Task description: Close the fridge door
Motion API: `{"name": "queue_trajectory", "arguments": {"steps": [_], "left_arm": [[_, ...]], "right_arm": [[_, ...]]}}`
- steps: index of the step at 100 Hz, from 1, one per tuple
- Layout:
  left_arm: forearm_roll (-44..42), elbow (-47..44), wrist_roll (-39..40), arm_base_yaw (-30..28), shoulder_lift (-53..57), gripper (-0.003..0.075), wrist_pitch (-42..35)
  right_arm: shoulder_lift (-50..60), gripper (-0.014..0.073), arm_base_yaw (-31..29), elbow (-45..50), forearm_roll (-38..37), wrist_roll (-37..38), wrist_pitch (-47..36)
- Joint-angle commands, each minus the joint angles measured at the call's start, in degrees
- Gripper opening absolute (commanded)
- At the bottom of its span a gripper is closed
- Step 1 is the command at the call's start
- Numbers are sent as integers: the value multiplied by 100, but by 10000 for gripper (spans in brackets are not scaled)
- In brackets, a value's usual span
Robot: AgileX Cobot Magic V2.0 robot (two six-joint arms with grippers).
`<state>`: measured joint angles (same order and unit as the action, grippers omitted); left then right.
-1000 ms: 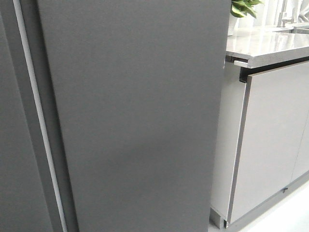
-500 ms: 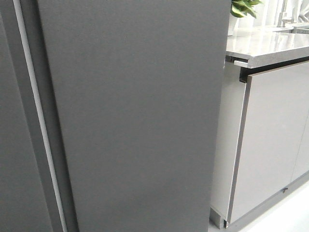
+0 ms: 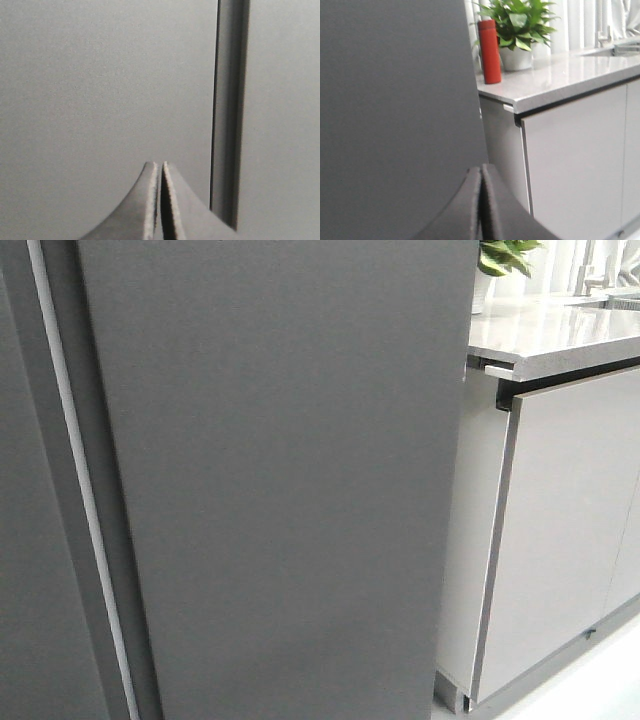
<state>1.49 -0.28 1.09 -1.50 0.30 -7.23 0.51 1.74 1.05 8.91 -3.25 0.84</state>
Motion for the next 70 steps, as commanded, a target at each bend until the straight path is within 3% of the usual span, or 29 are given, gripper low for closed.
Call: {"name": "queue_trajectory", "arguments": {"steps": [1, 70], "left_arm": [[23, -201, 25, 10, 61, -20, -422], [23, -201, 25, 10, 61, -20, -422]], "right_arm": [[123, -46, -35, 100, -337, 8, -220], [123, -46, -35, 100, -372, 32, -287]]}}
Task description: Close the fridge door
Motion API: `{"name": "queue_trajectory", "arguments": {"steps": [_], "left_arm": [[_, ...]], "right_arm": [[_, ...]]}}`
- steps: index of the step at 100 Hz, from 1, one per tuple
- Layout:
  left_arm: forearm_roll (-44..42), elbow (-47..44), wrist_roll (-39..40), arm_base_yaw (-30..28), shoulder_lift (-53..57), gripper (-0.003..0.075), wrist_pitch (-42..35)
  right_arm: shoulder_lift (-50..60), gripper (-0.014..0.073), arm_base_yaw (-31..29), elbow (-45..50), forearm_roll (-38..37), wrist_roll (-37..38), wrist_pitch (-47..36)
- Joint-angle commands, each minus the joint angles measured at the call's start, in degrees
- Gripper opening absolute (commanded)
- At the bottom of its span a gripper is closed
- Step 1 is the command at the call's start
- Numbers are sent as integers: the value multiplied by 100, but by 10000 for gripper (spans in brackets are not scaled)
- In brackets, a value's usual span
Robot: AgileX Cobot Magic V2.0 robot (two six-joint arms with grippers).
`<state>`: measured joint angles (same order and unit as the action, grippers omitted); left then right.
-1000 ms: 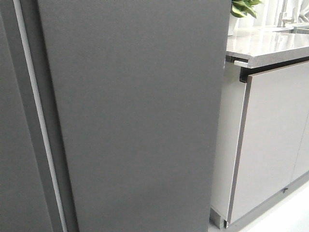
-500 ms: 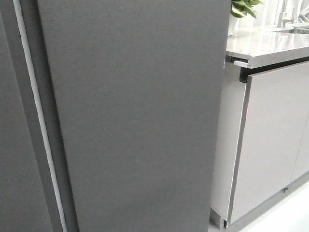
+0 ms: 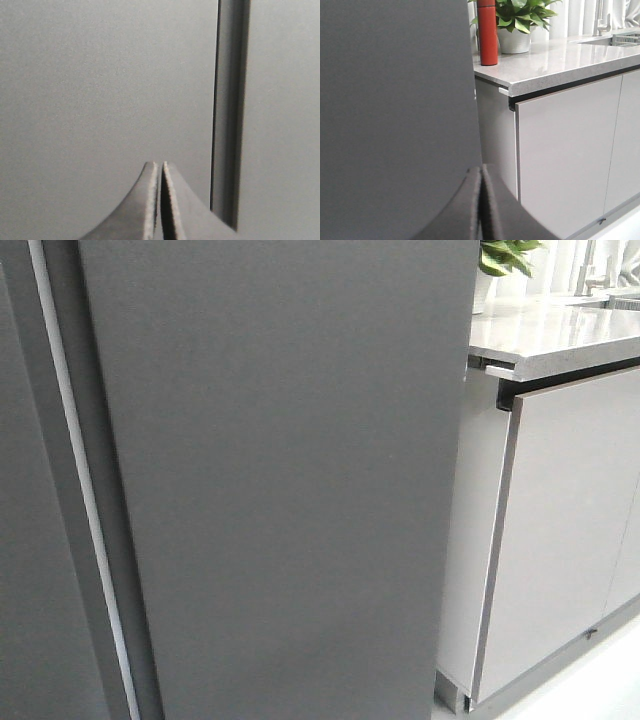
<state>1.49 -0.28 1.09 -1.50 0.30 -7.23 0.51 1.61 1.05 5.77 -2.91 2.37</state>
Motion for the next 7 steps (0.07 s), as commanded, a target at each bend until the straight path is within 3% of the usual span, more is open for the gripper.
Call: {"name": "queue_trajectory", "arguments": {"steps": [1, 7], "left_arm": [[23, -201, 25, 10, 61, -20, -422], [23, -201, 25, 10, 61, -20, -422]], "right_arm": [[123, -46, -22, 100, -58, -2, -440], [123, -46, -22, 100, -58, -2, -440]]}}
